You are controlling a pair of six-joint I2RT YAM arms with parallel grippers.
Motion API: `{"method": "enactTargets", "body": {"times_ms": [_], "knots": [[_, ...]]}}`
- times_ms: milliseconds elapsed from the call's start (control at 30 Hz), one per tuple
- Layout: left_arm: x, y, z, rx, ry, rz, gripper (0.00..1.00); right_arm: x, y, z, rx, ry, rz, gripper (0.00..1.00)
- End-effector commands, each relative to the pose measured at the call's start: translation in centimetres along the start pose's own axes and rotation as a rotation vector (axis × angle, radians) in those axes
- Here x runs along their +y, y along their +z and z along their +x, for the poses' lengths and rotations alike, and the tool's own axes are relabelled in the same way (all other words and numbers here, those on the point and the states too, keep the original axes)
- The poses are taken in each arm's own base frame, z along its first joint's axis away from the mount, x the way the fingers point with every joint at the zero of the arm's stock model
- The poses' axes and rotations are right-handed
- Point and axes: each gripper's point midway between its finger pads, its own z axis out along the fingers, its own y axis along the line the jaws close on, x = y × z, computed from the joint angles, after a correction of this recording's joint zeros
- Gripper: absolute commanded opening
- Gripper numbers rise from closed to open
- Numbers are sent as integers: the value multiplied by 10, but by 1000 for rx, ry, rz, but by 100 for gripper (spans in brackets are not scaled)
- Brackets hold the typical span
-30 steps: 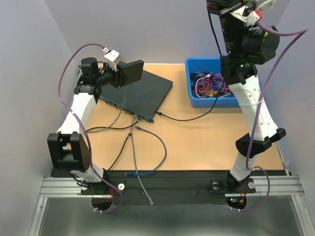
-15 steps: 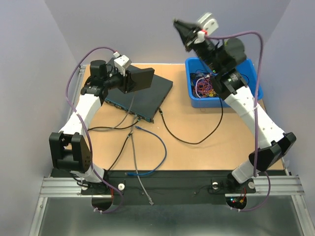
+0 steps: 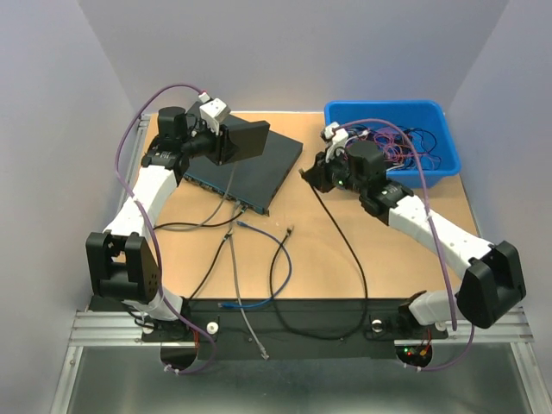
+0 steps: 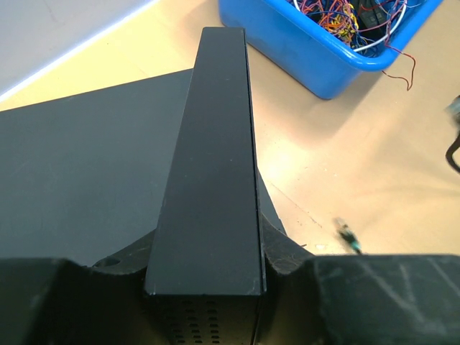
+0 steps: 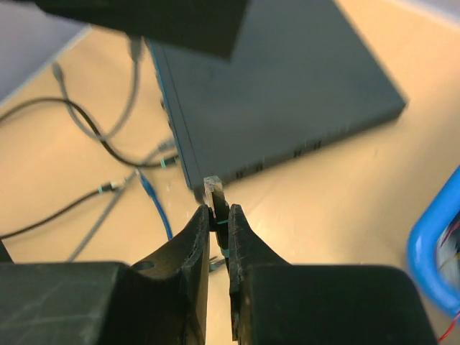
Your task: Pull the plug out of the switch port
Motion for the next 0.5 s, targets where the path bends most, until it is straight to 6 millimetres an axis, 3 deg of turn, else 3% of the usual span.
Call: {"method": "enactTargets", "body": {"times_ms": [0, 167, 267, 400, 467], "knots": [[-14, -14, -49, -138, 119, 19, 0, -8, 2, 44, 128, 142, 75, 1], [-16, -12, -44, -132, 108, 34, 0, -35, 11, 84, 244, 139, 200, 0], [-16, -11, -43, -130, 103, 33, 0, -46, 22, 86, 264, 110, 235, 1], [-16, -13, -47, -138, 111, 30, 0, -63, 41, 57, 222, 42, 290, 0], [-16, -14, -47, -140, 112, 30, 0, -82, 44, 43, 199, 7, 383, 1]]}}
